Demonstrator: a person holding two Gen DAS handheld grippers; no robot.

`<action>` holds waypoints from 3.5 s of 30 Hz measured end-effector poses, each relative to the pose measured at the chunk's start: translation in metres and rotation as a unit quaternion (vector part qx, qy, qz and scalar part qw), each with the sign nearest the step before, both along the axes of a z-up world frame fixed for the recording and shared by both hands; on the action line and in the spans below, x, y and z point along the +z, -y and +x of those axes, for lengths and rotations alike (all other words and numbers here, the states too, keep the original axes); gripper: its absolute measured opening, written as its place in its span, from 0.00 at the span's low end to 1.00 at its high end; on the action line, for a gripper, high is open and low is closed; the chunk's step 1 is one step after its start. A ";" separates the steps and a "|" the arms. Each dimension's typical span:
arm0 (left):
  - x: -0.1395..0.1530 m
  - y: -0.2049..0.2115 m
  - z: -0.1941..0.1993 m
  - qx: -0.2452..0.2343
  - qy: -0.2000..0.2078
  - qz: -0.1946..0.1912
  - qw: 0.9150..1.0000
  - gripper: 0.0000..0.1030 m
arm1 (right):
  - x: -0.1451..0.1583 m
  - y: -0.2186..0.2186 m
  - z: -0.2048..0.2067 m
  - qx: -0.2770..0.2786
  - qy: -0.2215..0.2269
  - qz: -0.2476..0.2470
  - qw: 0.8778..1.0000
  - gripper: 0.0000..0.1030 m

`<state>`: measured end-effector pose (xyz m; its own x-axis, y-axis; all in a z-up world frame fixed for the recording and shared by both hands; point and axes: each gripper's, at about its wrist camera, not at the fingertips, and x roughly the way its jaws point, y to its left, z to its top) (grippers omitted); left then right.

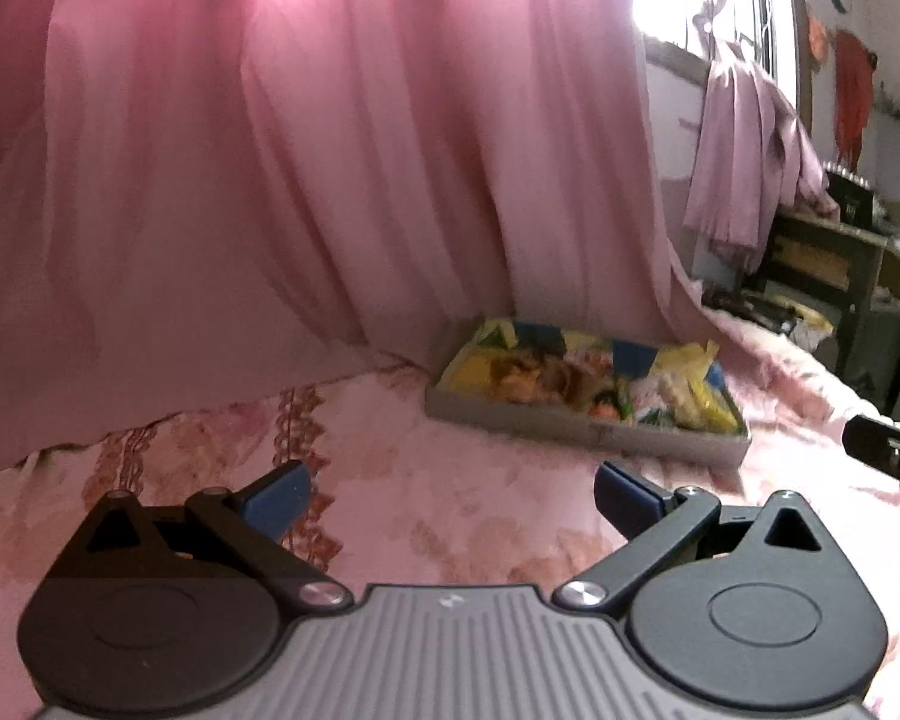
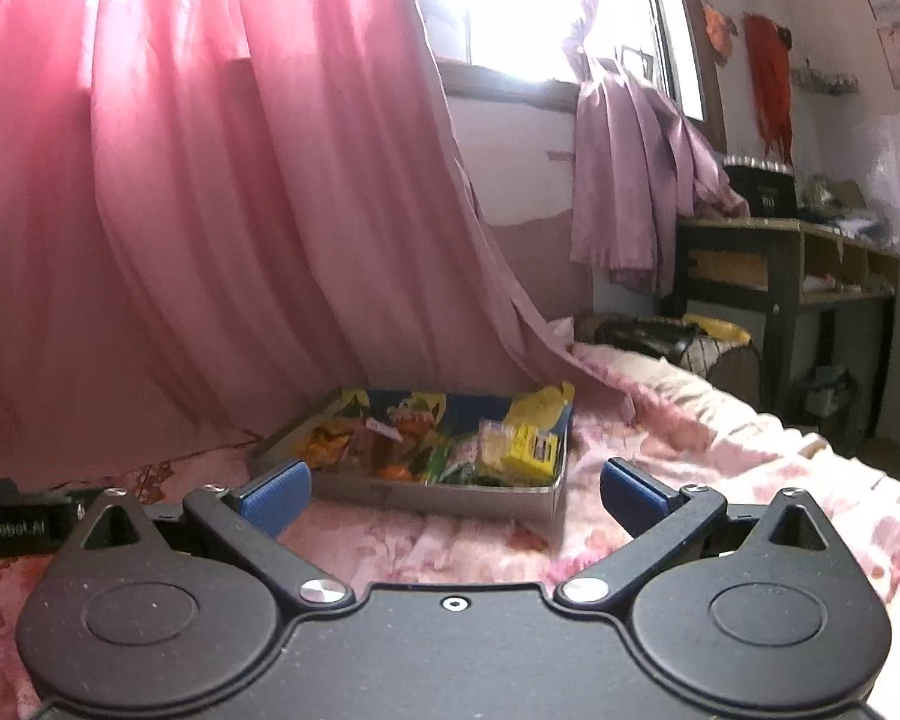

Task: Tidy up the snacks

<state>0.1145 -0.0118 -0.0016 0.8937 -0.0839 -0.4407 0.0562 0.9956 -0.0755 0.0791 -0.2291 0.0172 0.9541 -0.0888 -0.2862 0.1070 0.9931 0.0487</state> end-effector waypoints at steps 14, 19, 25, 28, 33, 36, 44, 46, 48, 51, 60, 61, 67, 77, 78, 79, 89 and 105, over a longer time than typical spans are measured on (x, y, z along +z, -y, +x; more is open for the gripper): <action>-0.004 -0.006 -0.018 -0.003 -0.021 0.004 1.000 1.00 | -0.013 -0.010 -0.014 0.009 -0.051 0.002 0.999 0.99; -0.005 -0.004 -0.022 -0.011 -0.024 0.011 1.000 1.00 | -0.017 -0.015 -0.014 0.016 -0.063 -0.003 0.998 0.99; -0.007 -0.001 -0.021 -0.012 -0.031 0.017 0.999 1.00 | -0.019 -0.013 -0.013 0.010 -0.072 0.001 0.997 0.99; -0.008 -0.002 -0.020 -0.009 -0.035 0.016 0.999 1.00 | -0.020 -0.014 -0.012 0.012 -0.077 -0.001 0.997 0.99; -0.008 -0.002 -0.019 -0.006 -0.040 0.016 0.999 1.00 | -0.023 -0.019 -0.010 0.017 -0.083 -0.009 0.996 0.99; -0.009 -0.003 -0.019 -0.006 -0.041 0.016 0.999 1.00 | -0.024 -0.020 -0.010 0.020 -0.085 -0.012 0.996 0.99; -0.010 -0.002 -0.017 -0.006 -0.048 0.019 0.999 1.00 | -0.025 -0.022 -0.008 0.021 -0.093 -0.010 0.995 0.99; -0.010 -0.002 -0.017 -0.005 -0.049 0.020 0.999 1.00 | -0.025 -0.022 -0.008 0.021 -0.094 -0.010 0.995 0.99; -0.011 -0.003 -0.017 -0.004 -0.051 0.019 0.999 1.00 | -0.025 -0.022 -0.008 0.021 -0.094 -0.010 0.995 0.99; -0.011 -0.002 -0.017 -0.003 -0.052 0.019 0.998 1.00 | -0.026 -0.021 -0.008 0.020 -0.094 -0.010 0.995 0.99; -0.012 -0.003 -0.017 -0.002 -0.053 0.019 0.998 1.00 | -0.028 -0.021 -0.008 0.020 -0.096 -0.009 0.995 0.99; -0.011 -0.003 -0.016 -0.002 -0.053 0.019 0.998 1.00 | -0.028 -0.021 -0.008 0.019 -0.097 -0.009 0.995 0.99; -0.011 -0.003 -0.016 -0.002 -0.053 0.020 0.998 1.00 | -0.028 -0.021 -0.008 0.019 -0.097 -0.009 0.995 0.99; -0.011 -0.003 -0.016 -0.003 -0.053 0.020 0.998 1.00 | -0.029 -0.021 -0.007 0.019 -0.098 -0.009 0.995 0.99; -0.011 -0.003 -0.016 -0.003 -0.054 0.020 0.998 1.00 | -0.029 -0.021 -0.007 0.019 -0.098 -0.009 0.995 0.99; -0.011 -0.003 -0.016 -0.003 -0.054 0.019 0.998 1.00 | -0.029 -0.021 -0.007 0.019 -0.098 -0.009 0.995 0.99; -0.010 -0.004 -0.016 -0.003 -0.054 0.020 0.998 1.00 | -0.029 -0.021 -0.007 0.019 -0.099 -0.009 0.995 0.99; -0.010 -0.004 -0.016 -0.003 -0.054 0.020 0.998 1.00 | -0.028 -0.021 -0.007 0.019 -0.099 -0.009 0.995 0.99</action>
<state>0.0990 -0.0074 -0.0115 0.8401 -0.0701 -0.5380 0.0563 0.9975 -0.0422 0.0724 -0.2083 -0.0109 0.8819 -0.0610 -0.4675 0.0757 0.9971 0.0127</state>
